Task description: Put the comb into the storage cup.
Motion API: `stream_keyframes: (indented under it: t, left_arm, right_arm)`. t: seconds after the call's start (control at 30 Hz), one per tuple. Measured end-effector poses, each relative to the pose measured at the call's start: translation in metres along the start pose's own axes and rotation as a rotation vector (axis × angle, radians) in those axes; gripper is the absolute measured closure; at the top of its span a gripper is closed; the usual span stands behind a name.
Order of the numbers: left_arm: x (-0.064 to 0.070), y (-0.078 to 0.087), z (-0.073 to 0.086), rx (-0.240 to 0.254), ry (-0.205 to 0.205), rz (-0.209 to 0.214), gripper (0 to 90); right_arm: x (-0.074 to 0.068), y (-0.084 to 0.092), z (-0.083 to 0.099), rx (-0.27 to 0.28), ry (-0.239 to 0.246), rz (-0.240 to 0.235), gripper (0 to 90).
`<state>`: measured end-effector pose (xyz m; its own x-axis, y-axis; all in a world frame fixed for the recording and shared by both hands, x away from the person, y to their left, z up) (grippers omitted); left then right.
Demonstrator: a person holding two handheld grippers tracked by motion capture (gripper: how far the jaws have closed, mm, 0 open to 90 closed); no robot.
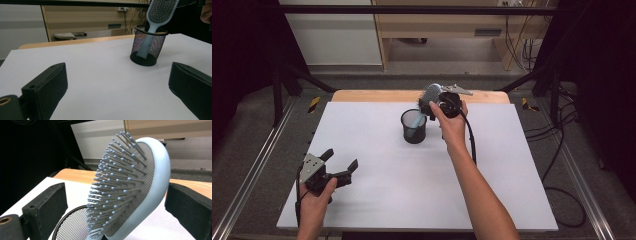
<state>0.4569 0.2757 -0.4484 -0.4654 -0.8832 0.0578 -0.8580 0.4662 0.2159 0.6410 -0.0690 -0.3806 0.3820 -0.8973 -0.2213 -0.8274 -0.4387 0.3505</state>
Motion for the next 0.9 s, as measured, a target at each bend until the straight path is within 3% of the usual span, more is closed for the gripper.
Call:
stream_keyframes:
  t: [0.37,0.9]
  left_arm:
    - [-0.001,0.001,-0.001,0.008,0.002,-0.005,1.8]
    - [-0.007,0.003,-0.001,0.016,0.008,-0.024,1.7]
  right_arm:
    - [0.001,0.007,-0.003,0.007,0.025,-0.001,4.2]
    - [-0.001,0.019,-0.009,0.031,0.052,-0.043,3.8]
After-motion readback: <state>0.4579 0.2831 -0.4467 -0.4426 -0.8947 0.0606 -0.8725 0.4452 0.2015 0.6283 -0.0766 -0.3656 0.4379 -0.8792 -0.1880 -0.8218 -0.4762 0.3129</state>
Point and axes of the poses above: each handheld gripper's, and its own axes: y roughly backward along the jaws, z roughly out of its underside, x roughly to its right, the point moved 3 cm from there along -y, roughly forward along the jaws, and after that the axes turned 2 degrees about z, right-handed, at the moved point
